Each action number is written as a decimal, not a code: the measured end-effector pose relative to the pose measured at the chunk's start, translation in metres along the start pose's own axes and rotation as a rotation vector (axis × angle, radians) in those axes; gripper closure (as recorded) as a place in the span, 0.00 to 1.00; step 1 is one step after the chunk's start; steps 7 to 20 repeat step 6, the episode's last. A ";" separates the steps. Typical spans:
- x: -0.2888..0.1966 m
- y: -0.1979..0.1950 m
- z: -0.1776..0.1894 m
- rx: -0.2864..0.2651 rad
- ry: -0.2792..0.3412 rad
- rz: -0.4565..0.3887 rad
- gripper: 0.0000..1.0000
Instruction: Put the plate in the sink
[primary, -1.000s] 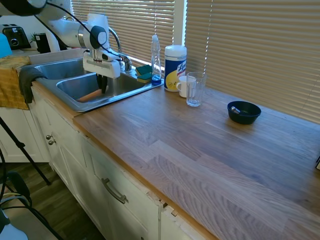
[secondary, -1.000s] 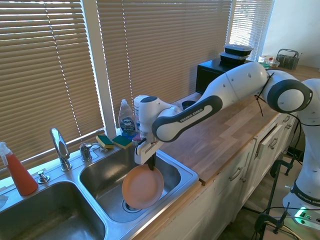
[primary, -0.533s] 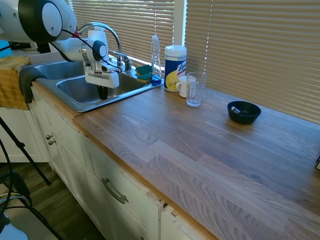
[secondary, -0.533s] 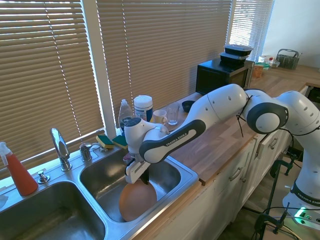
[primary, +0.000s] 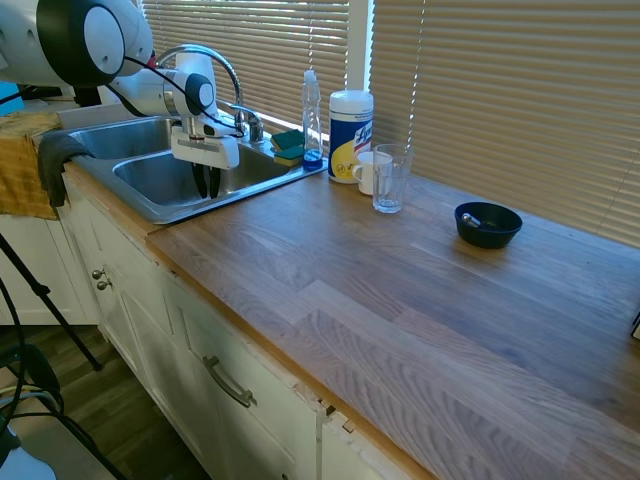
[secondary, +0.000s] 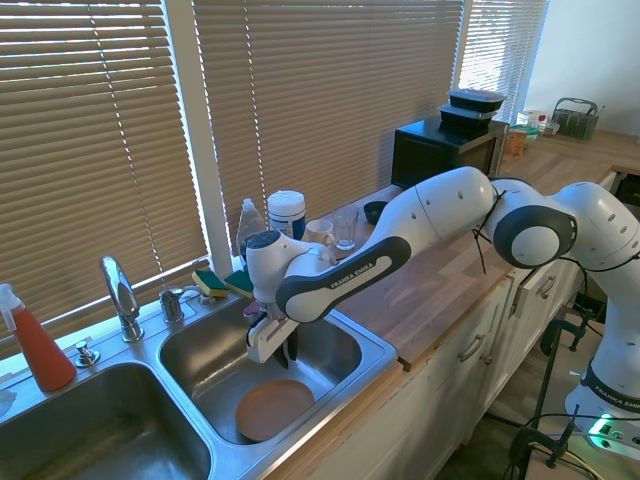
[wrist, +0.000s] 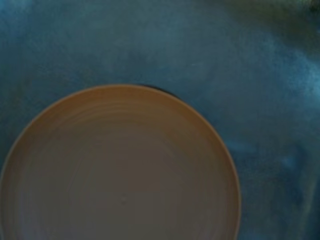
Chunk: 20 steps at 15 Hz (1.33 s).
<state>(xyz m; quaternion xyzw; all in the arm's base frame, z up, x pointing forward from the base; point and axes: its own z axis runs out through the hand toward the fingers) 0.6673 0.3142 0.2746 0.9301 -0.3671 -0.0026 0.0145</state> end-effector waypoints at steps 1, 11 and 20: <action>0.000 0.000 -0.010 0.012 0.005 0.002 0.00; -0.006 0.018 -0.063 0.045 0.031 0.034 0.00; -0.006 0.018 -0.063 0.045 0.031 0.034 0.00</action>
